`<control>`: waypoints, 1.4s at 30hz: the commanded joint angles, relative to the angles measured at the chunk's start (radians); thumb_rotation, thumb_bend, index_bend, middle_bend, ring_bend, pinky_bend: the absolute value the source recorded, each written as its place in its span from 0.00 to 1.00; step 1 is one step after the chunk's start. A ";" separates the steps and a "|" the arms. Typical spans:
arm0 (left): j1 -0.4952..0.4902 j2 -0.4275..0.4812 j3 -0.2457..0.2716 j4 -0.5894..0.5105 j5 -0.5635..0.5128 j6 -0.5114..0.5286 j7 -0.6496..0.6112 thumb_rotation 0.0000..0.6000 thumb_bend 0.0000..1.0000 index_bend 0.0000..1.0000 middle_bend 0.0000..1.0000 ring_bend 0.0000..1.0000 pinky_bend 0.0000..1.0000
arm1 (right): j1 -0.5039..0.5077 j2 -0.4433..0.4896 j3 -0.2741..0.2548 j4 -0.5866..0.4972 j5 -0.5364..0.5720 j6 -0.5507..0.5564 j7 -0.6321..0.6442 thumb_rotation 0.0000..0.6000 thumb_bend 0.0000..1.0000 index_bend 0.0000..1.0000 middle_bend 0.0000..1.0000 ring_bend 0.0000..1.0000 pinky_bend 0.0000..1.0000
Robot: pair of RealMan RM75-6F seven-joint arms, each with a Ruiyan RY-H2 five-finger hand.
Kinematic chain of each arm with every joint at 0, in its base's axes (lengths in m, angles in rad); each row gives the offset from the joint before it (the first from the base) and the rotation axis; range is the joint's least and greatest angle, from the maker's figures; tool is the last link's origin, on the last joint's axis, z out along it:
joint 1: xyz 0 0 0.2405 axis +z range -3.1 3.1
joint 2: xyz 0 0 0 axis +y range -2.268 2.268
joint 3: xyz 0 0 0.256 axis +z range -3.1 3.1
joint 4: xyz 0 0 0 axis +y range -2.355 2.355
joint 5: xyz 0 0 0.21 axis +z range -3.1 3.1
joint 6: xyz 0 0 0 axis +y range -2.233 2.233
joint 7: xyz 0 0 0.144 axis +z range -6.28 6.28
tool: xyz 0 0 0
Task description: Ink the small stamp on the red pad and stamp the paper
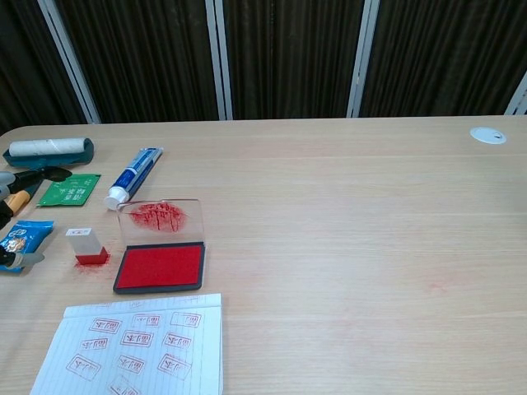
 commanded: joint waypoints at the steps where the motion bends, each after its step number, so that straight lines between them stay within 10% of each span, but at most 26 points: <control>1: -0.010 -0.013 0.002 0.017 -0.001 -0.010 -0.011 1.00 0.24 0.10 0.16 0.84 0.92 | 0.000 -0.001 -0.001 -0.001 -0.001 0.000 -0.002 1.00 0.00 0.00 0.00 0.00 0.00; 42: -0.083 -0.143 -0.007 0.162 -0.061 -0.039 0.055 1.00 0.35 0.36 0.40 0.84 0.92 | 0.013 -0.010 0.009 0.020 0.044 -0.034 -0.001 1.00 0.00 0.00 0.00 0.00 0.00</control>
